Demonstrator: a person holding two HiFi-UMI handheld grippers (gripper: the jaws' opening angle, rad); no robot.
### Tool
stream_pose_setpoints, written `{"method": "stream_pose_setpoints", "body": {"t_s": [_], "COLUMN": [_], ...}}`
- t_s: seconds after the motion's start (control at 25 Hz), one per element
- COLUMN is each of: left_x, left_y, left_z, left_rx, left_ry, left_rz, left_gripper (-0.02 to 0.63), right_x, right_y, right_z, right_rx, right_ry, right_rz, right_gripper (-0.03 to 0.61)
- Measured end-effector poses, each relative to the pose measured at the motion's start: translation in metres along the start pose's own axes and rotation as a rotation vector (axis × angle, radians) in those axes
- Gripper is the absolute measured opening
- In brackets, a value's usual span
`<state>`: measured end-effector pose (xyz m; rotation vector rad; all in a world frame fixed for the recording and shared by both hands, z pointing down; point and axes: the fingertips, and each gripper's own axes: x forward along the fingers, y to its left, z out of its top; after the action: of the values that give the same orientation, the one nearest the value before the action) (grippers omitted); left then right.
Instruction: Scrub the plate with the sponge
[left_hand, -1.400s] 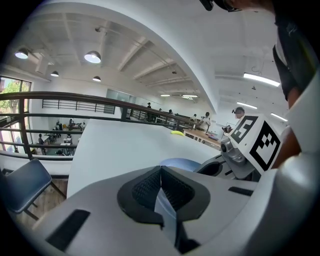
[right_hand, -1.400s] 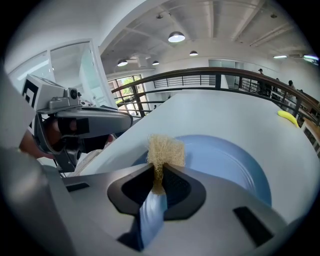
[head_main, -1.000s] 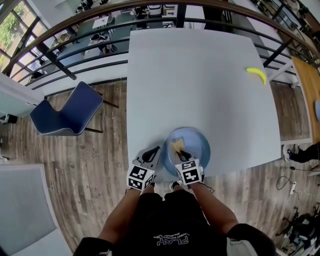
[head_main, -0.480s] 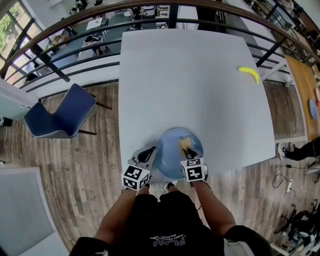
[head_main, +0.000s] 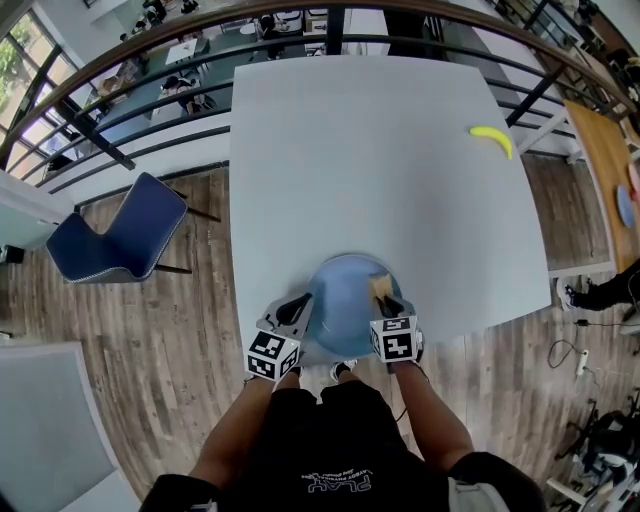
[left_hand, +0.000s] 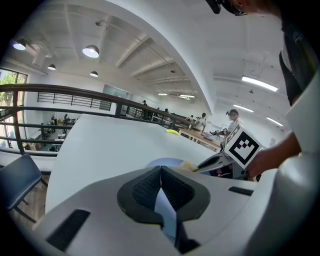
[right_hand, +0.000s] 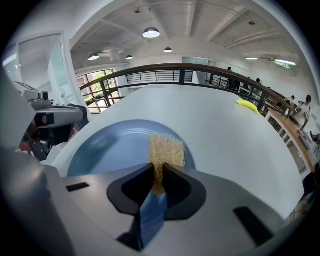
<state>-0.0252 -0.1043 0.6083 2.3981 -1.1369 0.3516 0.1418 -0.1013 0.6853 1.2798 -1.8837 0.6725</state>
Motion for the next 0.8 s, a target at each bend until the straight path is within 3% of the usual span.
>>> {"method": "stream_pose_setpoints", "body": {"t_s": [0.28,0.8], "left_x": [0.004,-0.004], "left_y": [-0.005,-0.005], "left_z": [-0.003,-0.005], "left_rx": [0.008,0.005], "left_ry": [0.012,0.013], "left_rz": [-0.013,-0.007], "left_gripper": [0.012,0.012], "right_x": [-0.010,-0.021], "right_y": [0.020,0.109], "right_z": [0.003,-0.002], "right_rx": [-0.049,-0.106], "right_ry": [-0.020,-0.001], "right_rz": [0.043,0.240], "right_gripper": [0.057,0.058]}}
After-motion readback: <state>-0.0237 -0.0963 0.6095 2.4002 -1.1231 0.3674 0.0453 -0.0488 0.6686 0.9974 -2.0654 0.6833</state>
